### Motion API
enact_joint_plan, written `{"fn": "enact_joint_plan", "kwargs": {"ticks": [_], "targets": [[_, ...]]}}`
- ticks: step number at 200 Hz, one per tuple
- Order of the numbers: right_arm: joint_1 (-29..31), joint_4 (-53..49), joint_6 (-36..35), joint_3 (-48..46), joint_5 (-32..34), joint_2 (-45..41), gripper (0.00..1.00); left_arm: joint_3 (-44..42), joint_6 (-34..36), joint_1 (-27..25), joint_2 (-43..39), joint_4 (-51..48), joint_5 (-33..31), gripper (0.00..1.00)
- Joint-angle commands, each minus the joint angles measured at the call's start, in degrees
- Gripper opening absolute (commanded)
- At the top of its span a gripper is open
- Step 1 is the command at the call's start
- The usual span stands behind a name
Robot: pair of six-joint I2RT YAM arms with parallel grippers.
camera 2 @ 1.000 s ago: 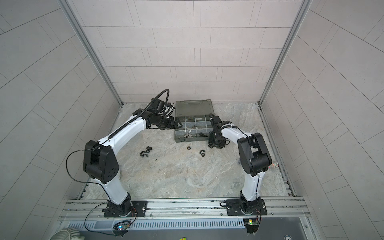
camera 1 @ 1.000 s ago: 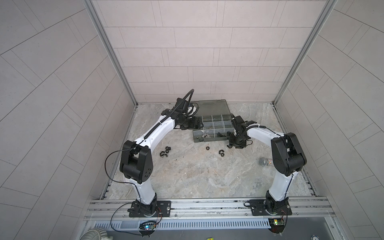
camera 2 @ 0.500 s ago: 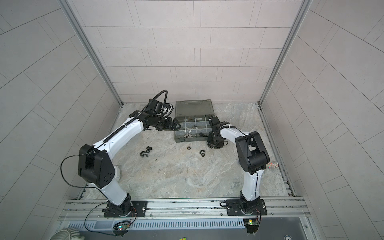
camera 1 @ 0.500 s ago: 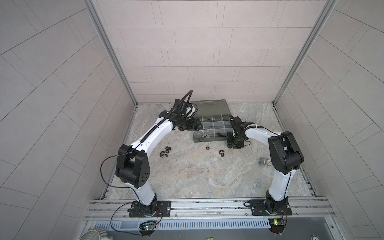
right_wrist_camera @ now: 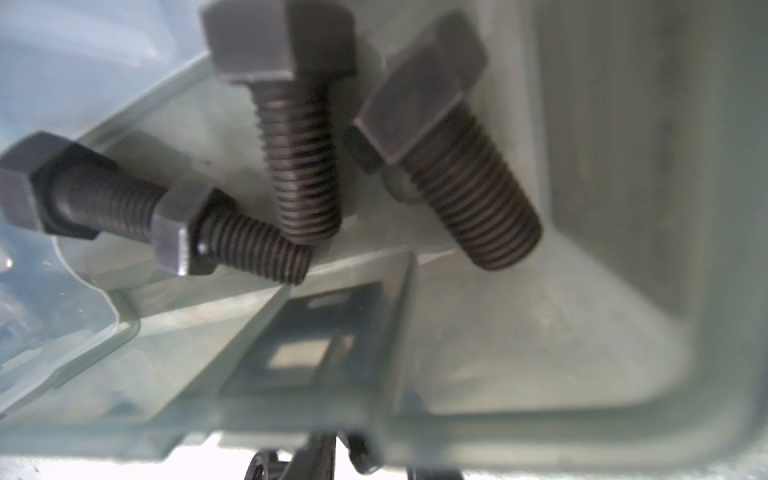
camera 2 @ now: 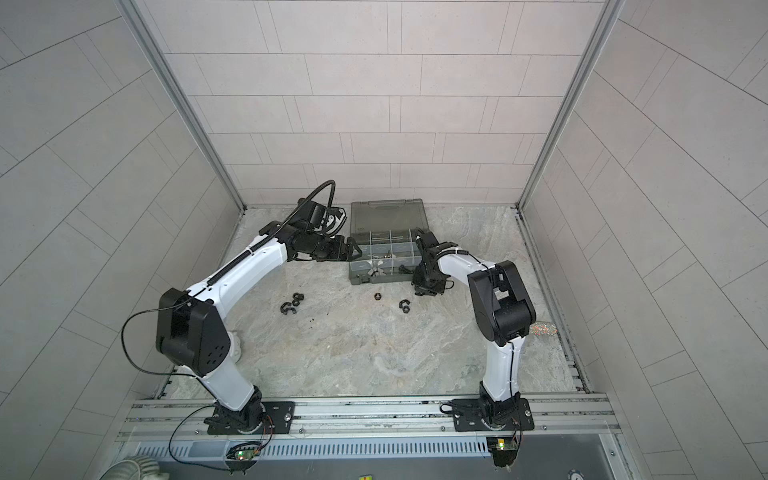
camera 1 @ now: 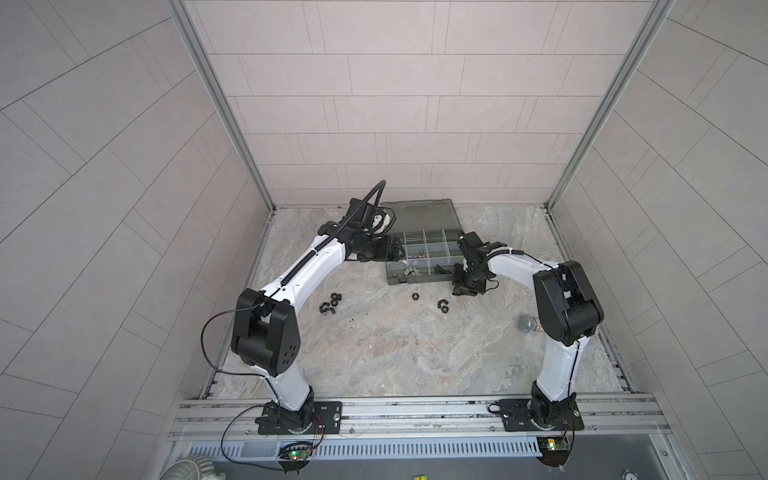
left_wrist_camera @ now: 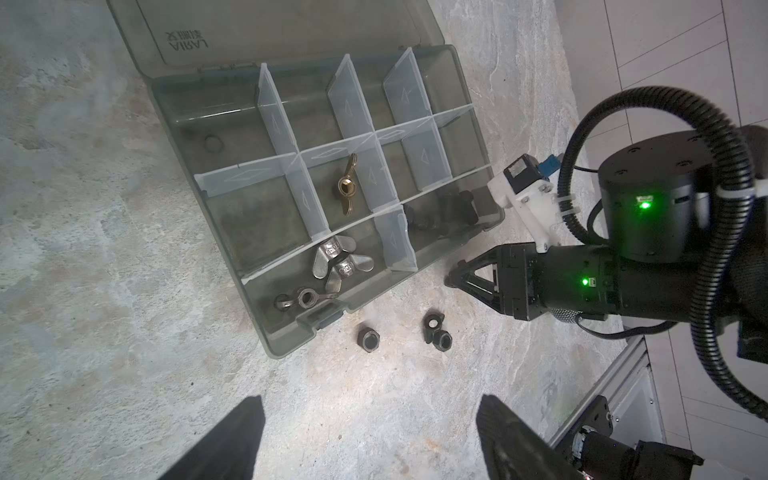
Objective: Sort the screws and nuts into containers
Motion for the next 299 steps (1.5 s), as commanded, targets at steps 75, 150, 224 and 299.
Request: {"fn": "enact_joint_plan", "kwargs": {"ticks": [75,150,224,299], "targets": [[0.1,-4.3,-1.5,3.2,1.5,3.5,0.16,-0.7,0.7,0.2,-0.9,0.1,-0.2,0.86],[-0.2,-8.7,-4.1,5.0,1.8,2.6,0.06,0.0,0.9,0.2,-0.5,0.3,1.2,0.95],[-2.5,-12.3,-6.5,5.9,1.8,-2.9,0.04,2.3,-0.2,0.1,1.9,0.3,2.8,0.96],[-7.1,-14.2,-7.3,14.7,0.5,-3.2,0.04,8.1,-0.6,-0.1,5.6,-0.7,3.9,0.96]]}}
